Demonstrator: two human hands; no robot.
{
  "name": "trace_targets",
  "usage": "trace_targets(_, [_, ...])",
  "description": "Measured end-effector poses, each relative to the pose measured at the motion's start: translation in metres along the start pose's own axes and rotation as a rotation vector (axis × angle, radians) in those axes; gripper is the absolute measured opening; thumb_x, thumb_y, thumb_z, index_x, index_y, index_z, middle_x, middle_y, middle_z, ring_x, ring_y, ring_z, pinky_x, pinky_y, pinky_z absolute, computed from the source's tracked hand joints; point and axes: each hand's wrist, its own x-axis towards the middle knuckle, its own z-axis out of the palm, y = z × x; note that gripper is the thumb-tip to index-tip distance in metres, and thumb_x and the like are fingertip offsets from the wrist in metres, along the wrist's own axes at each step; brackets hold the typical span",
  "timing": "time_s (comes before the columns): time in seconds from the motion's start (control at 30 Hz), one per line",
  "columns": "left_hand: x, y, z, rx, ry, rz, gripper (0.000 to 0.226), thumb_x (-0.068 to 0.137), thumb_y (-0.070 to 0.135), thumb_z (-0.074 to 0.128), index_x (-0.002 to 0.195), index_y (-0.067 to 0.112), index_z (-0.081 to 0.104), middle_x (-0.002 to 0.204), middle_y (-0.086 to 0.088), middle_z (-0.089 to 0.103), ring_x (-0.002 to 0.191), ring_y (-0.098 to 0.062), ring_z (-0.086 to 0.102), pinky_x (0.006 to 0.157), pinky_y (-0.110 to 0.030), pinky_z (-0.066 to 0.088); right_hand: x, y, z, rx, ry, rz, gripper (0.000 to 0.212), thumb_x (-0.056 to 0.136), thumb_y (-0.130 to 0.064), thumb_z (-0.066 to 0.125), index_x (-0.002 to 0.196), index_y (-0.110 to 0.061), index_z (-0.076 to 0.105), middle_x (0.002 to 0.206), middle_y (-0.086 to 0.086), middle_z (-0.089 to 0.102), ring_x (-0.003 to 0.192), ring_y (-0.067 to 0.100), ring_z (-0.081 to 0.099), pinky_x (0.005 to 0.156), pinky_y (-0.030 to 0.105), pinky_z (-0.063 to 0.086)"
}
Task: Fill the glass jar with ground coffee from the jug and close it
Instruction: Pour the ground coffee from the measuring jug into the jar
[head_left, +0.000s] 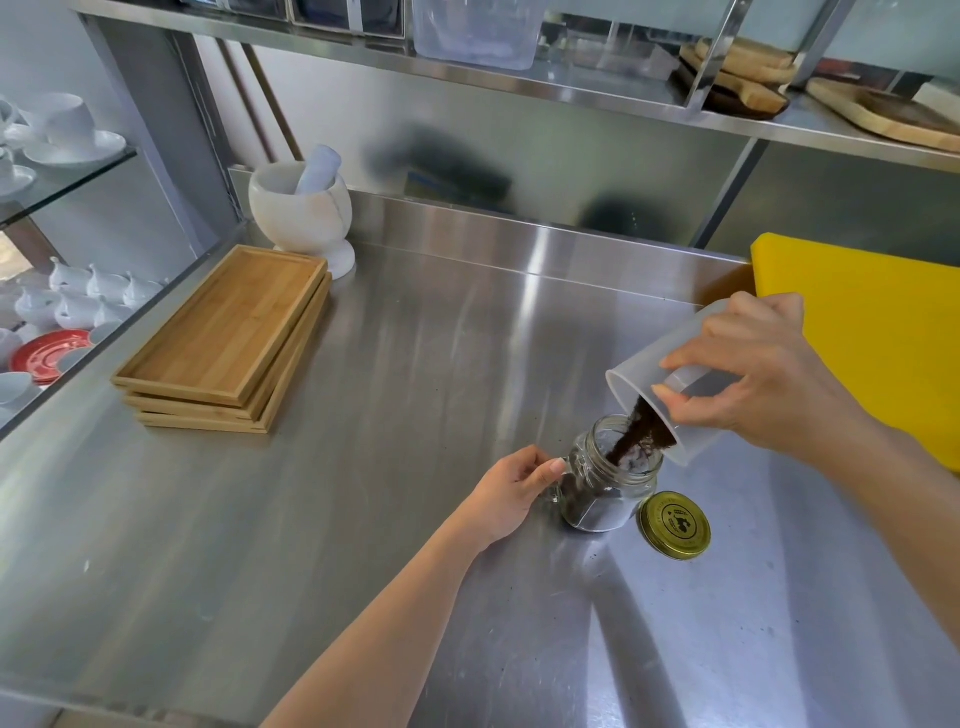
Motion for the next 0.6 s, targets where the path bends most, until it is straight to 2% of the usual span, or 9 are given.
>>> trace_targets(0.2, [-0.0005,0.0011,-0.0002,-0.008,-0.012,-0.003,0.04,0.073,0.066,0.051,0.069,0.026,0.051,0.067,0.006,0.047,0.064,-0.011,0.04,0.067,-0.032,0.036,0.0002,0.0016,-0.001,-0.019,-0.001,-0.018,0.022,0.064,-0.028,0.068,0.067,-0.007,0.066,0.063,0.004,0.051,0.07,0.023,0.041,0.068,0.033,0.02])
trace_targets(0.37, [-0.0011,0.0024,0.0002,-0.042,-0.024,-0.005,0.044,0.076,0.061,0.053,0.075,0.017,0.052,0.072,-0.003,0.046,0.068,-0.017,0.04,0.07,-0.035,0.036,-0.0004,0.0017,-0.002,-0.008,0.015,-0.028,0.024,0.067,-0.031,0.066,0.068,-0.008,0.066,0.069,-0.005,0.04,0.072,0.019,0.037,0.068,0.033,0.02])
trace_targets(0.5, [-0.0013,0.0032,0.0001,-0.028,-0.032,-0.009,0.038,0.077,0.06,0.052,0.071,0.022,0.051,0.073,-0.004,0.045,0.069,-0.017,0.04,0.071,-0.036,0.036,-0.0001,0.0017,-0.0025,0.013,0.022,-0.034,0.035,0.073,-0.041,0.053,0.07,-0.009,0.066,0.071,-0.006,0.037,0.074,0.015,0.034,0.069,0.034,0.02])
trace_targets(0.6, [-0.0012,0.0036,0.0,-0.045,-0.03,-0.011,0.039,0.076,0.061,0.052,0.071,0.022,0.051,0.074,-0.006,0.045,0.07,-0.017,0.04,0.072,-0.036,0.036,0.0013,0.0017,-0.0029,0.011,0.025,-0.027,0.031,0.072,-0.038,0.059,0.069,-0.008,0.066,0.071,-0.006,0.038,0.074,0.011,0.03,0.068,0.034,0.02])
